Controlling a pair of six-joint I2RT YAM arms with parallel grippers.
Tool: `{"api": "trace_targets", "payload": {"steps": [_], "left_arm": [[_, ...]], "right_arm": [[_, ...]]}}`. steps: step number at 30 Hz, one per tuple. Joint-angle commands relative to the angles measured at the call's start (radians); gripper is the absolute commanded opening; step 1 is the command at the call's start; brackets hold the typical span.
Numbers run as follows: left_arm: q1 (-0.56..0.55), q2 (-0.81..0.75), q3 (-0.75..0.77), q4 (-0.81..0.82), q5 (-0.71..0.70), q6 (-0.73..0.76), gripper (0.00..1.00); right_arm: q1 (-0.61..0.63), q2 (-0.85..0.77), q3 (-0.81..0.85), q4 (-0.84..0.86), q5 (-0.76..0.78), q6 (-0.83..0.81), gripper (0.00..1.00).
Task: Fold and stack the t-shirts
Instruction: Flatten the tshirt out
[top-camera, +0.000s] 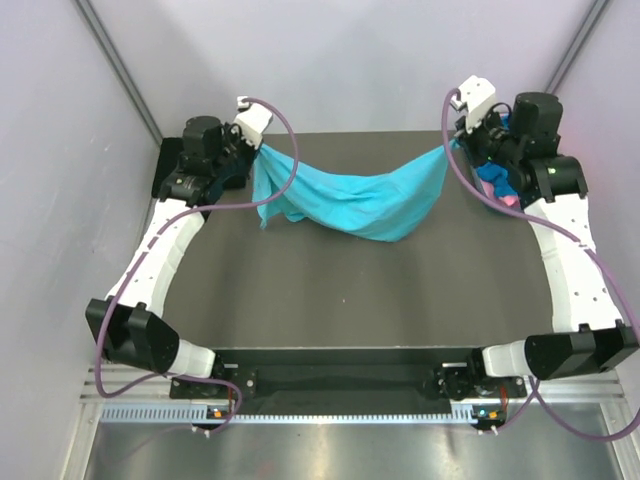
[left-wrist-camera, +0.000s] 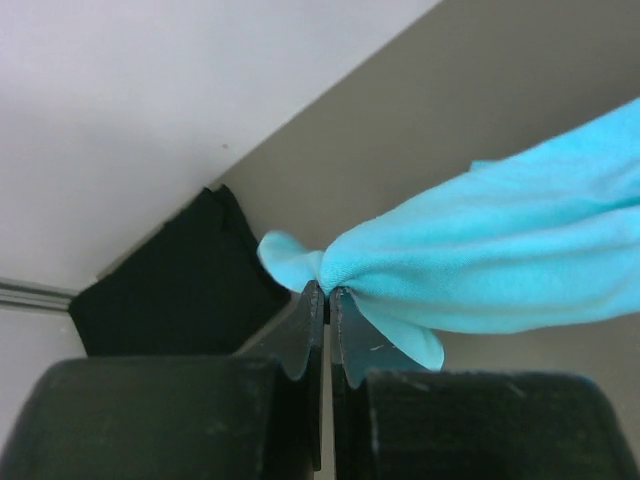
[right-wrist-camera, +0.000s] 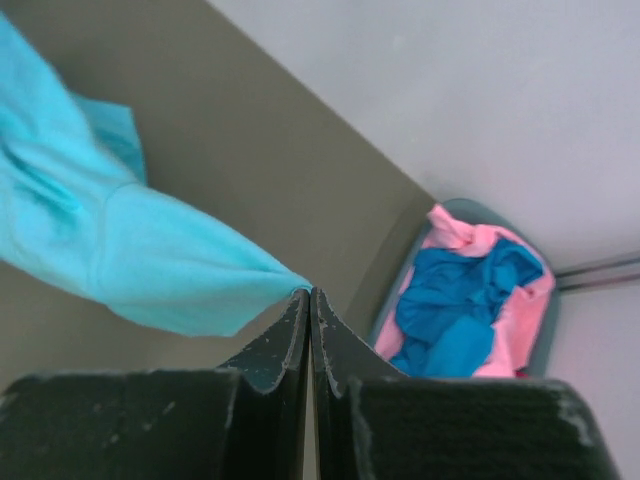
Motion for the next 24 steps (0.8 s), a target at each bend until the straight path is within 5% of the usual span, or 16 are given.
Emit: {"api": "trace_targets", "payload": {"steps": [1, 5, 8, 9, 11, 12, 19, 24], "left_arm": [[0.002, -0.018, -0.005, -0.024, 0.058, -0.019, 0.00], [0.002, -0.053, -0.032, -0.278, 0.245, 0.014, 0.00], [-0.002, -0.118, -0.124, -0.358, 0.293, 0.048, 0.00], [-0.007, -0.143, -0.149, -0.360, 0.295, 0.051, 0.00], [-0.013, -0.154, -0.201, -0.343, 0.293, 0.052, 0.00], [-0.018, -0.142, -0.209, -0.340, 0.287, 0.042, 0.00], [-0.029, 0.000, -0.198, -0.435, 0.324, 0.018, 0.00], [-0.027, 0.099, -0.148, -0.652, 0.362, 0.074, 0.00]], "right_arm": [[-0.006, 0.008, 0.038, -0.082, -0.126, -0.039, 0.00], [0.023, 0.061, 0.010, -0.449, -0.341, -0.071, 0.00], [0.100, 0.038, -0.091, -0.536, -0.432, -0.109, 0.00], [0.123, 0.037, -0.105, -0.547, -0.435, -0.137, 0.10], [0.158, 0.046, -0.122, -0.522, -0.430, -0.139, 0.33], [0.158, 0.069, -0.116, -0.497, -0.429, -0.111, 0.35], [0.137, 0.322, 0.057, -0.159, -0.311, 0.011, 0.37], [0.155, 0.641, 0.258, -0.136, -0.283, 0.010, 0.34]]}}
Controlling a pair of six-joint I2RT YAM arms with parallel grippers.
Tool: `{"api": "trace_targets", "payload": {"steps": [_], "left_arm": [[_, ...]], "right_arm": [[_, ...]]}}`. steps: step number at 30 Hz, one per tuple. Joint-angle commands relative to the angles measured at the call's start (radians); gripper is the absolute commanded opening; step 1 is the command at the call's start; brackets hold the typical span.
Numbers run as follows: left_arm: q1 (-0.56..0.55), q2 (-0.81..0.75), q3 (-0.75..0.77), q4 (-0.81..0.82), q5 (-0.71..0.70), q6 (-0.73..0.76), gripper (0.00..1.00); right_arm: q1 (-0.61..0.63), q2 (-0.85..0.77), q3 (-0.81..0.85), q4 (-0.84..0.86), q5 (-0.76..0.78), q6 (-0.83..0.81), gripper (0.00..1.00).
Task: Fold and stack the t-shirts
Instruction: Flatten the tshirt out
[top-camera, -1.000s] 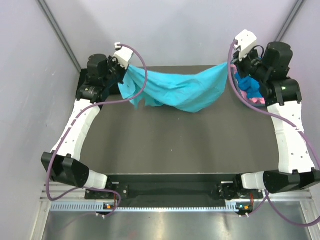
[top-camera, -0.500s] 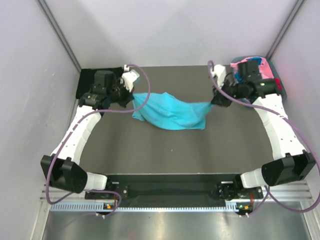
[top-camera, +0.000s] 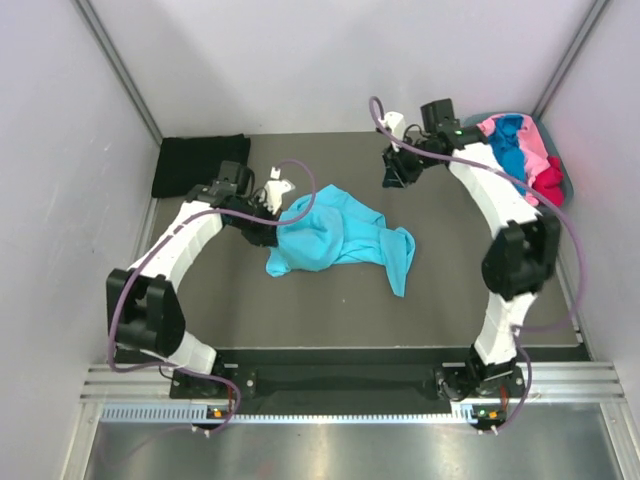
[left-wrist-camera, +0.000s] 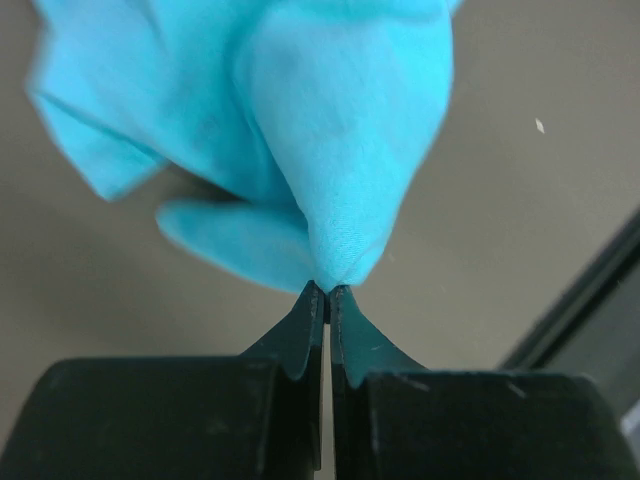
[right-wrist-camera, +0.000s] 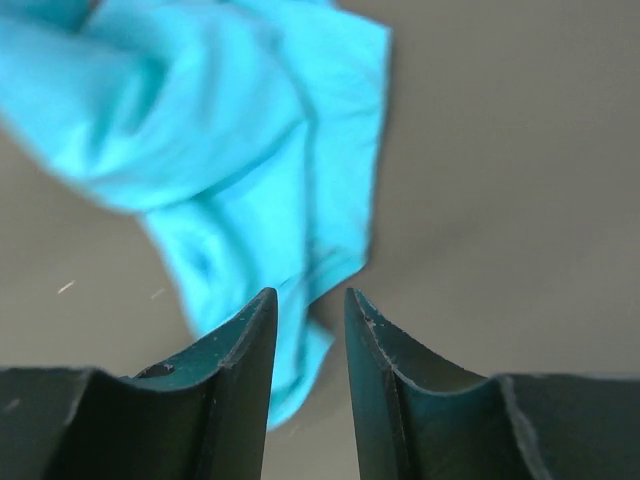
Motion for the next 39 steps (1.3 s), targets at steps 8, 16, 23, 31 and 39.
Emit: {"api": "trace_targets", "payload": {"steps": [8, 16, 23, 31, 39], "left_arm": [[-0.001, -0.180, -0.110, -0.259, -0.171, 0.325, 0.00], [-0.001, -0.216, -0.182, -0.126, -0.214, 0.299, 0.00], [-0.001, -0.047, -0.050, -0.143, -0.205, 0.227, 0.00], [-0.001, -0.009, -0.037, -0.104, -0.236, 0.242, 0.00], [-0.001, 0.050, 0.037, -0.056, -0.248, 0.238, 0.00]], "right_arm": [[0.075, 0.372, 0.279, 0.056, 0.129, -0.105, 0.37], [0.087, 0.427, 0.236, 0.002, 0.212, -0.180, 0.41], [0.091, 0.511, 0.302, -0.036, 0.284, -0.184, 0.54], [0.092, 0.545, 0.305, -0.090, 0.261, -0.200, 0.57], [0.081, 0.576, 0.365, -0.197, 0.183, -0.203, 0.00]]}}
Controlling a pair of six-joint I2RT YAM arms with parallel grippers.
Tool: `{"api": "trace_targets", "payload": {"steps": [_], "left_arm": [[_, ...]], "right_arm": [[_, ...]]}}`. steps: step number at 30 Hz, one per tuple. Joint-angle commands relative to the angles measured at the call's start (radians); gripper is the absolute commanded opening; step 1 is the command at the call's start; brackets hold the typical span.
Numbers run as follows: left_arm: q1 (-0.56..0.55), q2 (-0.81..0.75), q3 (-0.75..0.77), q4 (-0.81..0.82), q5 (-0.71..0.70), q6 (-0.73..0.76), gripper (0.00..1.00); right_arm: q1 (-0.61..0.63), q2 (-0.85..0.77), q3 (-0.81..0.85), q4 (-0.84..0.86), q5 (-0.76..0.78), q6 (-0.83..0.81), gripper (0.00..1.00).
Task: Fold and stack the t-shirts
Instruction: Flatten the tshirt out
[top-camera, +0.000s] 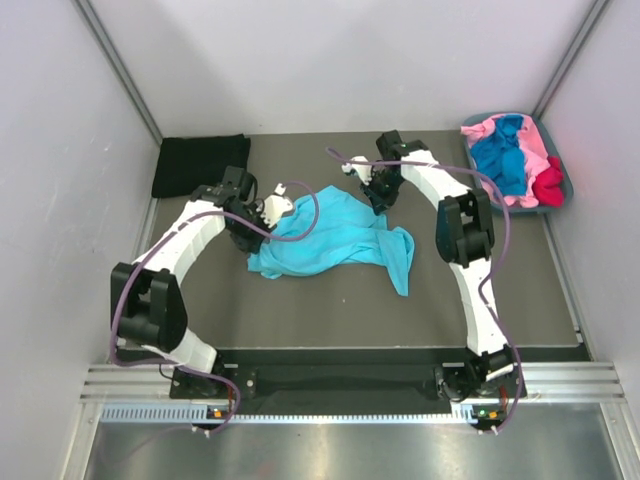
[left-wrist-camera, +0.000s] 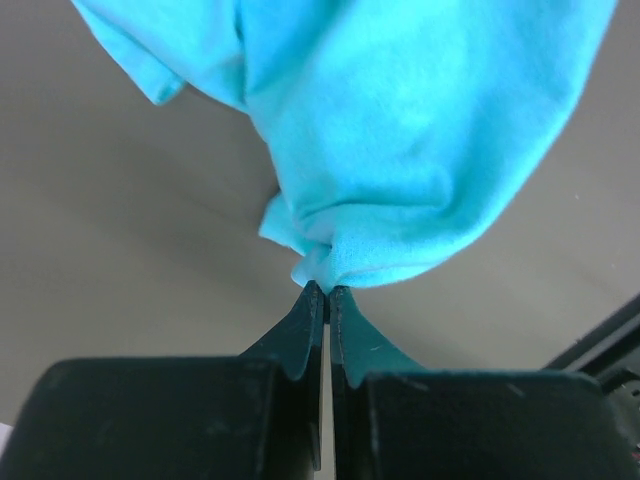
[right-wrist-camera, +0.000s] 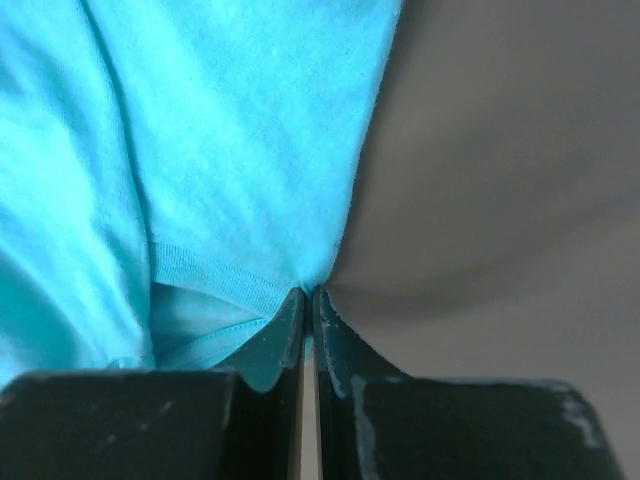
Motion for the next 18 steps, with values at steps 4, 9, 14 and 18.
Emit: {"api": "trace_targets", "payload": {"steps": [4, 9, 14, 18], "left_arm": [[-0.001, 0.052, 0.118, 0.097, -0.008, 0.007, 0.00], [0.014, -0.013, 0.084, 0.247, -0.079, 0.039, 0.00], [0.018, -0.234, -0.154, 0.540, -0.116, 0.054, 0.00], [0.017, -0.323, -0.253, 0.544, -0.033, 0.098, 0.00]], "right_arm": [[-0.044, -0.040, 0.069, -0.006, -0.029, 0.084, 0.00], [-0.136, -0.126, 0.174, 0.092, 0.050, 0.147, 0.00], [-0.168, -0.234, 0.137, 0.116, 0.087, 0.141, 0.00], [-0.170, -0.281, 0.008, 0.108, 0.093, 0.145, 0.00]]}}
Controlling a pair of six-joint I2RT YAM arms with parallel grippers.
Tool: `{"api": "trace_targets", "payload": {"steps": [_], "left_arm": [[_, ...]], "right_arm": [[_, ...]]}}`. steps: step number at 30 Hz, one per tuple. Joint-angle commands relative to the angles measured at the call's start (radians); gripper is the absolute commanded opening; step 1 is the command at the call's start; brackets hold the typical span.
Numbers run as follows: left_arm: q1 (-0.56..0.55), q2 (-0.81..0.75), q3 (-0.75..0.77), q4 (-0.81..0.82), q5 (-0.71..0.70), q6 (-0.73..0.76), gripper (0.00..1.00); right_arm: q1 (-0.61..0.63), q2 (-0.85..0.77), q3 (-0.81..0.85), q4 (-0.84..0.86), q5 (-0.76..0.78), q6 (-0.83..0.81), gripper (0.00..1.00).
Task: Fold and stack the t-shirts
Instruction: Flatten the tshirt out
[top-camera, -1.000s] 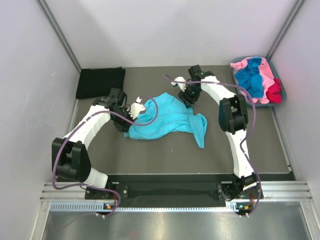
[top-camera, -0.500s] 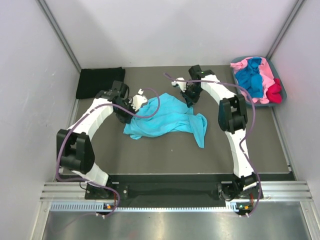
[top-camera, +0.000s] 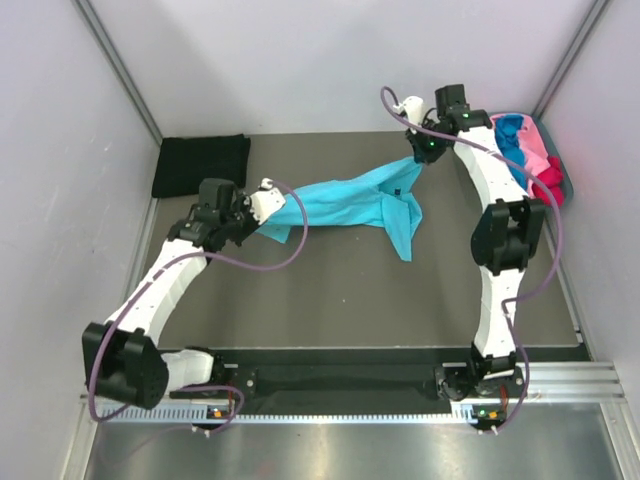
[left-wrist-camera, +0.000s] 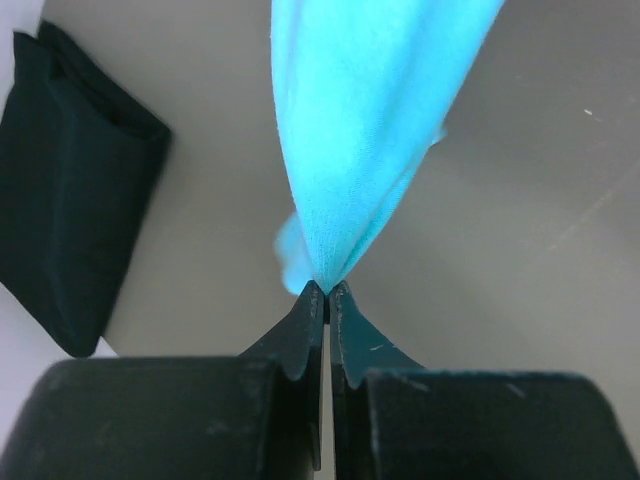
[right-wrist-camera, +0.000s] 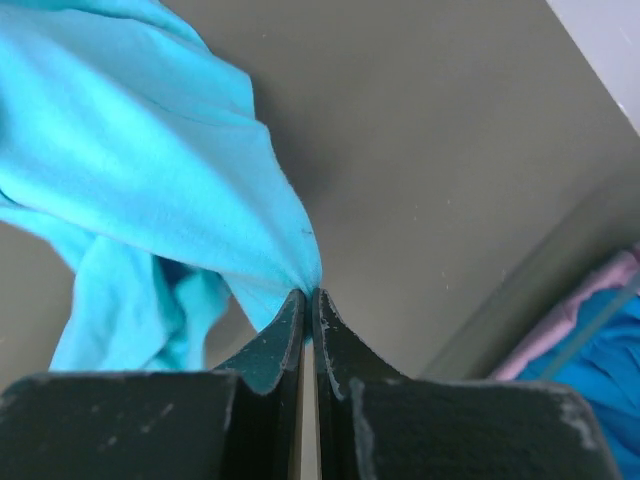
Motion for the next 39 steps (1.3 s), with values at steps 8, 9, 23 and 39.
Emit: {"api": "trace_targets", "payload": {"steps": [8, 9, 23, 39], "left_arm": [[0.001, 0.032, -0.023, -0.284, 0.129, 0.186, 0.00], [0.001, 0.076, -0.006, -0.307, 0.134, 0.183, 0.00], [0.003, 0.320, 0.206, -0.422, 0.191, 0.007, 0.00], [0.003, 0.382, 0.290, -0.430, 0.264, -0.182, 0.00]], "right_arm": [[0.013, -0.100, -0.250, 0.035, 0.169, 0.034, 0.00], [0.013, -0.092, -0.250, 0.034, 0.180, 0.036, 0.00], [0.030, -0.065, -0.073, -0.082, -0.056, -0.030, 0.47], [0.118, 0.282, 0.213, 0.117, -0.192, 0.161, 0.36]]}}
